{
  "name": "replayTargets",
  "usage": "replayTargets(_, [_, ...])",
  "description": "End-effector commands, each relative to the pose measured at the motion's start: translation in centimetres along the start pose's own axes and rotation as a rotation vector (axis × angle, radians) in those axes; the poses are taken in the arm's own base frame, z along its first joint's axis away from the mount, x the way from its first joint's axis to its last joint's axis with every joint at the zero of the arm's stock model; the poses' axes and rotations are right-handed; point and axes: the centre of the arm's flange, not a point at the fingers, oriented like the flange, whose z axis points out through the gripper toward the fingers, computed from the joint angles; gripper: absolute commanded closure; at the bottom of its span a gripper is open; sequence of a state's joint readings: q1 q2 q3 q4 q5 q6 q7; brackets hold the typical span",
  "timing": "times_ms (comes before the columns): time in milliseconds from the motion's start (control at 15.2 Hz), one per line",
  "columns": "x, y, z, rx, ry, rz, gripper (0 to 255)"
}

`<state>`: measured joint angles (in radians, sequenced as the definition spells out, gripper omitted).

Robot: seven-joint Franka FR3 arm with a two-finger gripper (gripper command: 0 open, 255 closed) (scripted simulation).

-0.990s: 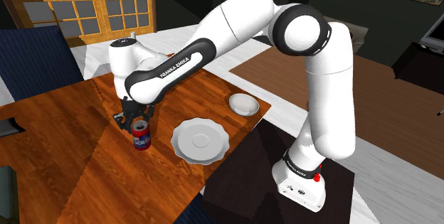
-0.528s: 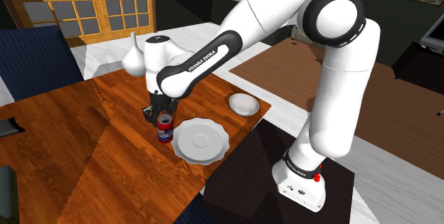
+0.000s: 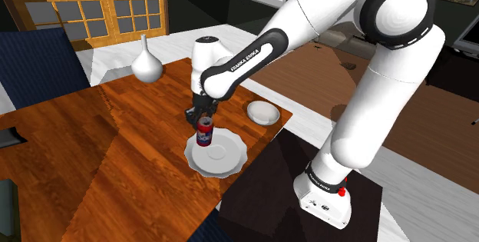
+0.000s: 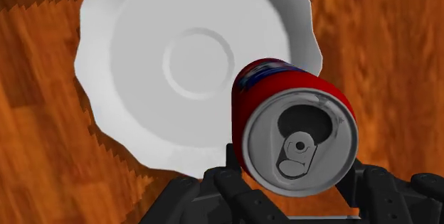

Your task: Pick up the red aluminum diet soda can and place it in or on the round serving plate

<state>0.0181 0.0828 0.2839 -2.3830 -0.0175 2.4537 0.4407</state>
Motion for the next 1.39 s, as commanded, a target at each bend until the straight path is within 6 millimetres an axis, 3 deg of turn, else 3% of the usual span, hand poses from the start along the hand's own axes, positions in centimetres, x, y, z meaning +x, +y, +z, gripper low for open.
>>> replayTargets(0, [-1.0, 2.4, -0.3, 0.000, 0.000, -0.002, 255])
replayTargets(264, [-2.5, 6.9, -0.8, 0.000, 0.000, -0.002, 255])
replayTargets(528, [-2.5, 6.9, 1.3, 0.000, 0.000, -0.002, 255])
replayTargets(594, [-2.5, 6.8, 0.8, 0.000, 0.000, -0.001, 255])
replayTargets(660, [-2.5, 6.8, 0.8, 0.000, 0.000, -0.001, 0])
replayTargets(990, [-6.9, 6.1, 5.6, -0.053, -0.016, -0.360, 0])
replayTargets(1320, [-11.3, 7.2, 10.4, -0.106, -0.032, -0.719, 0])
